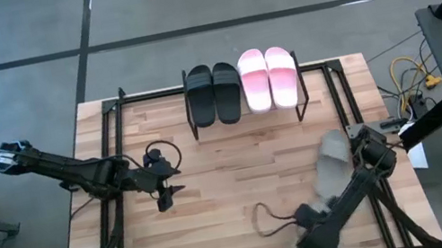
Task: Pick and place slides into the shelf
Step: Prepare the bottom gray slide
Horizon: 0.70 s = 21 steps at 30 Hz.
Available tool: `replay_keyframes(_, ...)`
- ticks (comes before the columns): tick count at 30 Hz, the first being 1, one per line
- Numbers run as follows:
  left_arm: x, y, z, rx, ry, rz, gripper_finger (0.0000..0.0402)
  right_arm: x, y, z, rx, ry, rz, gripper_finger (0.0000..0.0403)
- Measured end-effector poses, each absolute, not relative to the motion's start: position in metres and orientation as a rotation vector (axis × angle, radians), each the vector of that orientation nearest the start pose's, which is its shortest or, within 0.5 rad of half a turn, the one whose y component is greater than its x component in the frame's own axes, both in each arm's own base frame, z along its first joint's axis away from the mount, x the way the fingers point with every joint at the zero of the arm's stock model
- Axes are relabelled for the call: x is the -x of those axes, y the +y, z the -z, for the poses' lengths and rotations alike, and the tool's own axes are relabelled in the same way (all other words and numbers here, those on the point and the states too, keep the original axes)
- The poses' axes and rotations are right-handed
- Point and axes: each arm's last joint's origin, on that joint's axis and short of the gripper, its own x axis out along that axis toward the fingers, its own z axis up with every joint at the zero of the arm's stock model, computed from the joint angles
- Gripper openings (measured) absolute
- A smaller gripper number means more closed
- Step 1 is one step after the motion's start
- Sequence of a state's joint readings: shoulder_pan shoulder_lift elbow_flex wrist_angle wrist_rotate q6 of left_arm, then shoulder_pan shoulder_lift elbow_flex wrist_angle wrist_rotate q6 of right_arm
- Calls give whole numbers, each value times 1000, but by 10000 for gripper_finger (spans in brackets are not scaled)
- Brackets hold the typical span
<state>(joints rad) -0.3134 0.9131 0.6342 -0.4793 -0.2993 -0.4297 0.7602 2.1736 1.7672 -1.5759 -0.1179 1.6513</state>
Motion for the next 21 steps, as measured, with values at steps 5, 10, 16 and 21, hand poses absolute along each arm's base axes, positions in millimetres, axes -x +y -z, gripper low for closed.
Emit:
replay_keyframes(5, -174, -47, -237, 182, 709, -141, 223, -311, 249, -225, -247, 1402, 774, 14)
replay_keyframes(10, -174, -47, -237, 182, 708, -141, 223, -343, 217, -243, 106, 1352, 564, 14)
replay_keyframes(16, -174, -47, -237, 185, 708, -142, 223, -375, 149, -239, 360, 1391, 587, 13)
replay_keyframes(21, -174, -47, -237, 187, 708, -143, 223, -394, 80, -227, 435, 1430, 707, 13)
